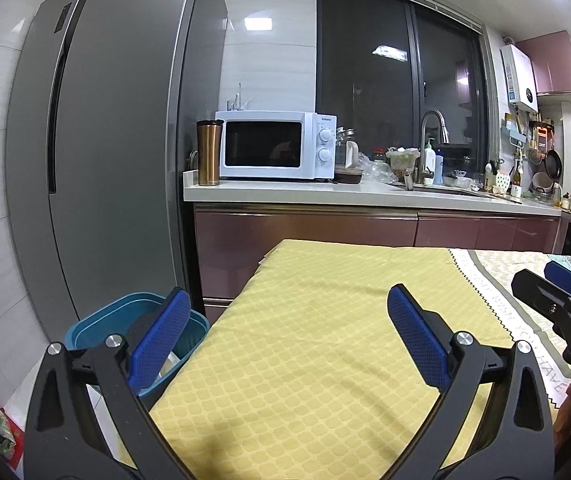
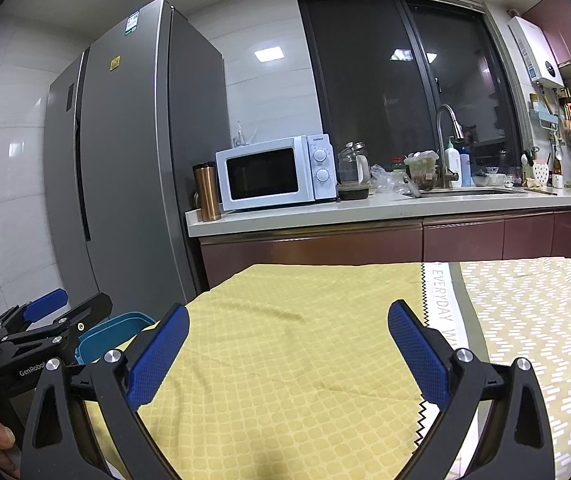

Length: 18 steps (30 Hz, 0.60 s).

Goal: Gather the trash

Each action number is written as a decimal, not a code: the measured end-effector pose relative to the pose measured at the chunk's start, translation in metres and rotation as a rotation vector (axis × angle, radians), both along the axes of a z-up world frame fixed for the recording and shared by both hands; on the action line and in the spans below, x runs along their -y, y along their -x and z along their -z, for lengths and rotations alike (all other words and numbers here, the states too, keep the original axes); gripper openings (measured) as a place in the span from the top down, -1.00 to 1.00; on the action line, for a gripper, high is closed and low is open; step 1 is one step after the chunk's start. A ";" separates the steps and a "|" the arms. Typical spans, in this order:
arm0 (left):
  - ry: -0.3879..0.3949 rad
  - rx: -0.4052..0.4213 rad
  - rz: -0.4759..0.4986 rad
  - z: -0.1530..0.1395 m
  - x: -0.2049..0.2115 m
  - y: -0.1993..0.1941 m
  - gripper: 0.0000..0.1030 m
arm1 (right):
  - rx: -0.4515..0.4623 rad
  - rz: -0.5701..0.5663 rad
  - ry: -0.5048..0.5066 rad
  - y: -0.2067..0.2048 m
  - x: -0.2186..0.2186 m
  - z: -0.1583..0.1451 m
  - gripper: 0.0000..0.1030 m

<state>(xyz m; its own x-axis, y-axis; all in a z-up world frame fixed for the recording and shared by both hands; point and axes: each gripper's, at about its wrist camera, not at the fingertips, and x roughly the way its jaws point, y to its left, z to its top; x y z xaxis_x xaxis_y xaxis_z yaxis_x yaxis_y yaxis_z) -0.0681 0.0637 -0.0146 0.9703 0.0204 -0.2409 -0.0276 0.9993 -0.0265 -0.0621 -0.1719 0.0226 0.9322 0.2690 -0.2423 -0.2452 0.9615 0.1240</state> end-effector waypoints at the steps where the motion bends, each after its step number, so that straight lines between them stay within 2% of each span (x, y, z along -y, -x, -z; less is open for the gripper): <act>1: 0.001 0.001 -0.001 0.001 0.000 0.000 -0.89 | -0.001 0.001 0.003 0.000 0.000 0.000 -0.87; 18: 0.007 0.017 0.014 0.000 0.001 -0.005 -0.89 | 0.014 0.006 0.007 0.001 0.002 -0.004 -0.87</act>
